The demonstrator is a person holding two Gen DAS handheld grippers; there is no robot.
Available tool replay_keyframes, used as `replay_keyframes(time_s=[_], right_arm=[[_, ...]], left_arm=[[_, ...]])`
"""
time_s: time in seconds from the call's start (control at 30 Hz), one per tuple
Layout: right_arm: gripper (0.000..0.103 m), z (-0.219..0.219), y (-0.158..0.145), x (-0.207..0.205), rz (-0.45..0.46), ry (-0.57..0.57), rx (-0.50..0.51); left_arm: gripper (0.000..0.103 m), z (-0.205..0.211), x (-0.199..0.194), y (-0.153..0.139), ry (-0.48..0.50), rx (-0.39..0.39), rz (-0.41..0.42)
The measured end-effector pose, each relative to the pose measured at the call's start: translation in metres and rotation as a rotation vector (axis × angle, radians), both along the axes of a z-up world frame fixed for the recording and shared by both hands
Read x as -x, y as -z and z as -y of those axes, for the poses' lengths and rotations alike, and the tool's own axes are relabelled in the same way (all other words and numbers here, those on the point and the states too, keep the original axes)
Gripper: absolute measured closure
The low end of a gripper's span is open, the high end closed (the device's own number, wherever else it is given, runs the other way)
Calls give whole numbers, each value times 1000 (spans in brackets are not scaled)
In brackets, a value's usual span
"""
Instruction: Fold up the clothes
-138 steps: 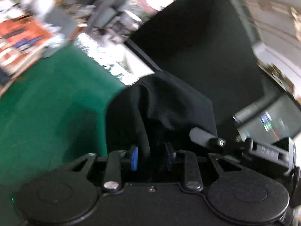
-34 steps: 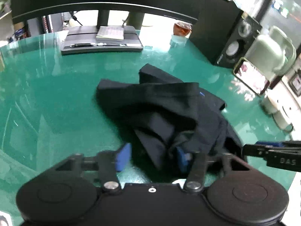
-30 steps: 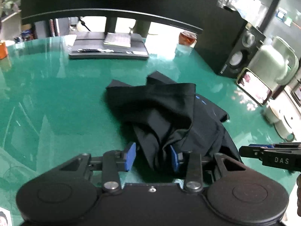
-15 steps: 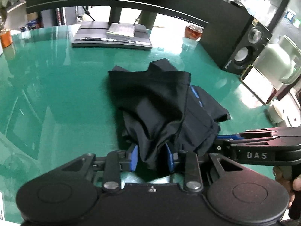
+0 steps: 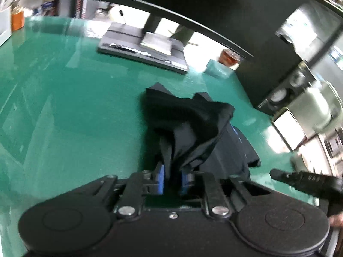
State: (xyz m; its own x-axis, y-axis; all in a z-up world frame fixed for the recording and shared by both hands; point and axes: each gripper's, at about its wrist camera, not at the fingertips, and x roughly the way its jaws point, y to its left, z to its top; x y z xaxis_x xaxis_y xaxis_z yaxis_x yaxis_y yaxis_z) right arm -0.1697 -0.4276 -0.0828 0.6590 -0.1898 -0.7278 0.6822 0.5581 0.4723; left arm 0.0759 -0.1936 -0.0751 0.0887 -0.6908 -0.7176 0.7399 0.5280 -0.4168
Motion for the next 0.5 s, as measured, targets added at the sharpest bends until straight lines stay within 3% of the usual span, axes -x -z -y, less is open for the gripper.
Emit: replay_keyframes(time_s=[0.03, 0.07, 0.13, 0.17, 0.23, 0.4, 0.47, 0.5], right_arm=[[70, -9, -2, -4, 12, -55, 5], [59, -17, -3, -8, 16, -95, 14], [40, -31, -4, -17, 19, -161, 37], [39, -41, -4, -24, 22, -211, 48], [39, -51, -2, -36, 11, -282, 53], [42, -66, 10, -74, -101, -409, 109], [70, -67, 14, -78, -129, -415, 111], [77, -66, 15, -79, -138, -411, 105]], left_arm=[[21, -1, 2, -2, 14, 8, 24], [20, -2, 4, -4, 31, 10, 49], [15, -1, 14, -12, 108, 3, 139], [12, 1, 18, -14, 139, -4, 164], [1, 10, 33, -17, 257, -35, 255], [1, 39, 55, 1, 377, -131, 396], [4, 47, 55, 5, 356, -118, 378], [14, 51, 53, 6, 343, -104, 356]])
